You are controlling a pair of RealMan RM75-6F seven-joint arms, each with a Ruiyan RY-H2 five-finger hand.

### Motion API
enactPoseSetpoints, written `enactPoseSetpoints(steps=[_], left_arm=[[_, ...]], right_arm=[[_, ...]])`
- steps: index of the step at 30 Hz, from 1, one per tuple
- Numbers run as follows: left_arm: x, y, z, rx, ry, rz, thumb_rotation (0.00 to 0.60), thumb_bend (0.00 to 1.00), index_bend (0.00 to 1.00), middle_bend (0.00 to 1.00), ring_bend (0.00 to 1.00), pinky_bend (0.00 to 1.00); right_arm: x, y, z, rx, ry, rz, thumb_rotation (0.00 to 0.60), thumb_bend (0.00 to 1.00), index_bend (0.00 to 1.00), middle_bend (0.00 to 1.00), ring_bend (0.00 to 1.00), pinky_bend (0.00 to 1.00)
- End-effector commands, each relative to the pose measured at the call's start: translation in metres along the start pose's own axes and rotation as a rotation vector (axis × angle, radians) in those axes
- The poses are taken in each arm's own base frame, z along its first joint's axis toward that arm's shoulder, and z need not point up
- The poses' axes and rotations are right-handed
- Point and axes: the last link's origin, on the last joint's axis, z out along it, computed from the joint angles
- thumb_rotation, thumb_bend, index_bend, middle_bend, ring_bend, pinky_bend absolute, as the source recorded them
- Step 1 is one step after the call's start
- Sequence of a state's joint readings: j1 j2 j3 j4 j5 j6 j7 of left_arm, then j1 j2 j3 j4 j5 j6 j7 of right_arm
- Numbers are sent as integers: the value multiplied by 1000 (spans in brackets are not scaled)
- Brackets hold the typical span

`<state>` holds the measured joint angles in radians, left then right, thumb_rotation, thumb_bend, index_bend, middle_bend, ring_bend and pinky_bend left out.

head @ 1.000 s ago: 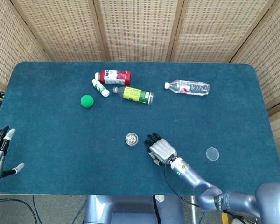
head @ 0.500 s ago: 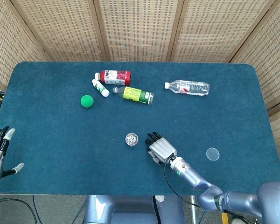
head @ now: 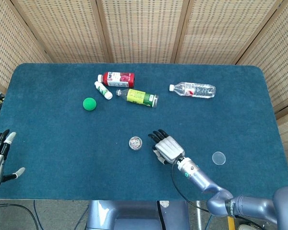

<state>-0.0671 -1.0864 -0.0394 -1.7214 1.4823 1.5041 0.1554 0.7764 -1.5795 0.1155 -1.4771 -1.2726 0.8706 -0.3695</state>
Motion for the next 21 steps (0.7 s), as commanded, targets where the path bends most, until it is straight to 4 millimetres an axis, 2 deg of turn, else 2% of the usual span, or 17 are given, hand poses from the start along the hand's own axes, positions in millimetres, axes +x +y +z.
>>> enactPoseSetpoints(steps=[1, 6, 11, 16, 21], left_arm=[[0, 0, 0, -1, 0, 0, 600, 0, 0, 0, 0, 0], [1, -1, 1, 4, 3, -4, 600, 0, 0, 0, 0, 0], [2, -3, 3, 16, 2, -10, 600, 0, 0, 0, 0, 0], [5, -7, 5, 32, 11, -22, 600, 0, 0, 0, 0, 0], [6, -9, 8, 44, 10, -25, 600, 0, 0, 0, 0, 0]], right_arm=[[18, -1, 6, -5, 41, 17, 600, 927, 617, 80, 0, 54], [37, -8, 24, -11, 67, 55, 600, 927, 617, 80, 0, 54], [46, -23, 45, -6, 78, 92, 600, 927, 616, 80, 0, 54], [44, -36, 67, -4, 59, 95, 600, 927, 617, 80, 0, 54], [39, -43, 79, -7, 42, 95, 600, 927, 617, 80, 0, 54]])
